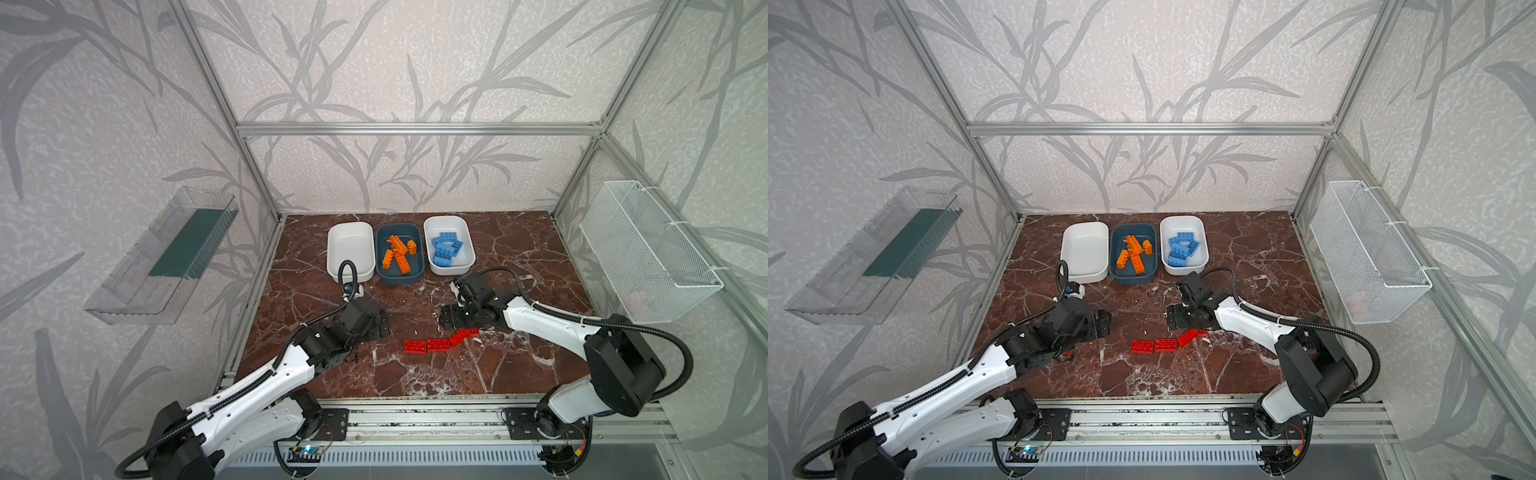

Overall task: Sort the legos into containers by color
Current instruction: 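Return the right gripper to the orange 2x2 brick and grasp it, then carry the orange brick with the right gripper into the teal tub and release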

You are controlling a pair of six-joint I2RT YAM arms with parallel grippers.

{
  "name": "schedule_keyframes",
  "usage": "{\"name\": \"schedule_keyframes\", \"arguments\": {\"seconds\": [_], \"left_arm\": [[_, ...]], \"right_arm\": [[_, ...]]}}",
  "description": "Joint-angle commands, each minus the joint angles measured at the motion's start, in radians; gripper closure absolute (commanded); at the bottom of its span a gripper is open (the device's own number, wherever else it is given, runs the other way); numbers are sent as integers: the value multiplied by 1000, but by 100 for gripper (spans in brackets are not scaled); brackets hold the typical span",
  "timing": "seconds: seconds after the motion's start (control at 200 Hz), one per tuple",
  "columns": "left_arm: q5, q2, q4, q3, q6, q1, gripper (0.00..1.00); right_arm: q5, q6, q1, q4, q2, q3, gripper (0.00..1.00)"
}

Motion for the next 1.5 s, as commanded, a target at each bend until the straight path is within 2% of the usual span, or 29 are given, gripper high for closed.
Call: {"name": "schedule_keyframes", "arguments": {"seconds": [0.0,0.42,0.6,0.755,1.03,1.355,1.495], "left_arm": [[-50,-41,-48,-8,-25,-8,4],[-84,-139,-101,-25,-24,-10,5],[-90,-168,-98,-40,-22,-10,4],[-97,-174,-101,-52,-27,-10,5],[-138,-198,-115,-76,-34,-11,5],[-170,-233,-81,-112,-30,-10,4],[-164,-229,-78,-117,-27,-10,4]], "right_arm": [[62,-3,1,-48,-29,-8,16],[148,-47,-30,-167,-89,39,17],[169,-91,-30,-115,-97,79,17],[169,-117,-44,-54,-13,115,16],[126,-90,-54,-167,241,270,19],[86,-49,-46,-144,258,194,21],[94,-32,-22,-158,272,184,29]]}}
